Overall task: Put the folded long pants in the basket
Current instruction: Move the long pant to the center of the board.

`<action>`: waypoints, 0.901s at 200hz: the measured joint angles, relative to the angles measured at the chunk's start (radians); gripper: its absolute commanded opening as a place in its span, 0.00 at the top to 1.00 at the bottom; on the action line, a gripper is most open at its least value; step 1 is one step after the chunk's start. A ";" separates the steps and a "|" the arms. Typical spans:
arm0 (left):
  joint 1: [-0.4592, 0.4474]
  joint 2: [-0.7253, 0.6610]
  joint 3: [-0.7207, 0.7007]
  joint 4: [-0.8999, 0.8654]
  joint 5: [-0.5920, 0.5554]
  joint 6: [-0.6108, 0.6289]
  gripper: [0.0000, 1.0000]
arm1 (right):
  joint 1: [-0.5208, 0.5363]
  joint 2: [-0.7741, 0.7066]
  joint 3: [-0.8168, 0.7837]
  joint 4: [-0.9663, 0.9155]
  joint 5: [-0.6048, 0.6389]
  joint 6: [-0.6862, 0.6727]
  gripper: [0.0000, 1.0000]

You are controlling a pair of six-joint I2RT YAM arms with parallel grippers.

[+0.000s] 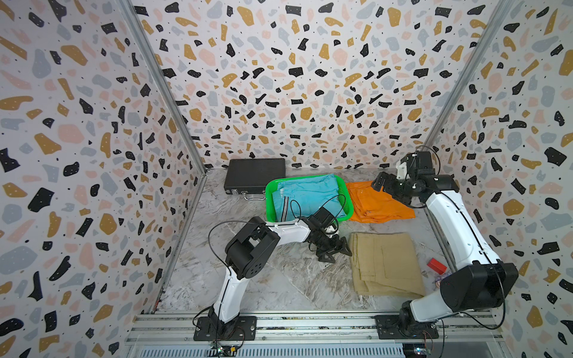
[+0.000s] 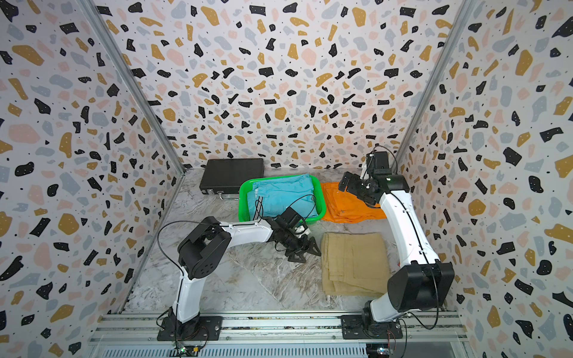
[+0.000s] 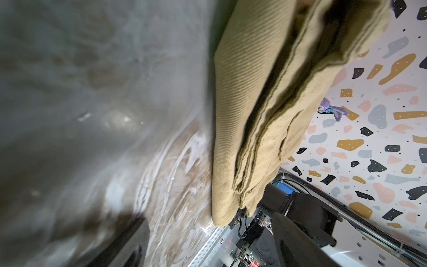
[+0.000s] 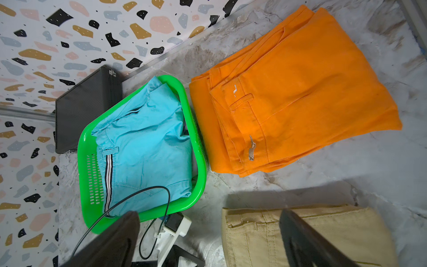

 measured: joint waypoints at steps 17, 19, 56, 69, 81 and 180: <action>-0.015 0.008 -0.003 0.051 -0.010 -0.036 0.12 | 0.000 -0.010 -0.019 -0.002 0.007 -0.035 0.00; -0.017 0.011 -0.003 0.060 -0.010 -0.043 0.13 | 0.000 -0.012 -0.021 -0.003 0.007 -0.040 0.00; -0.086 0.051 -0.014 0.286 -0.028 -0.190 0.13 | -0.002 -0.046 -0.035 -0.035 0.002 -0.091 0.00; -0.109 0.058 -0.013 0.328 -0.051 -0.219 0.13 | -0.002 -0.055 -0.042 -0.032 -0.005 -0.099 0.00; -0.120 0.060 -0.010 0.338 -0.073 -0.232 0.13 | -0.002 -0.060 -0.057 -0.031 -0.015 -0.100 0.00; -0.065 0.058 0.042 0.185 -0.078 -0.113 0.14 | -0.002 0.008 -0.181 0.020 -0.042 -0.076 0.00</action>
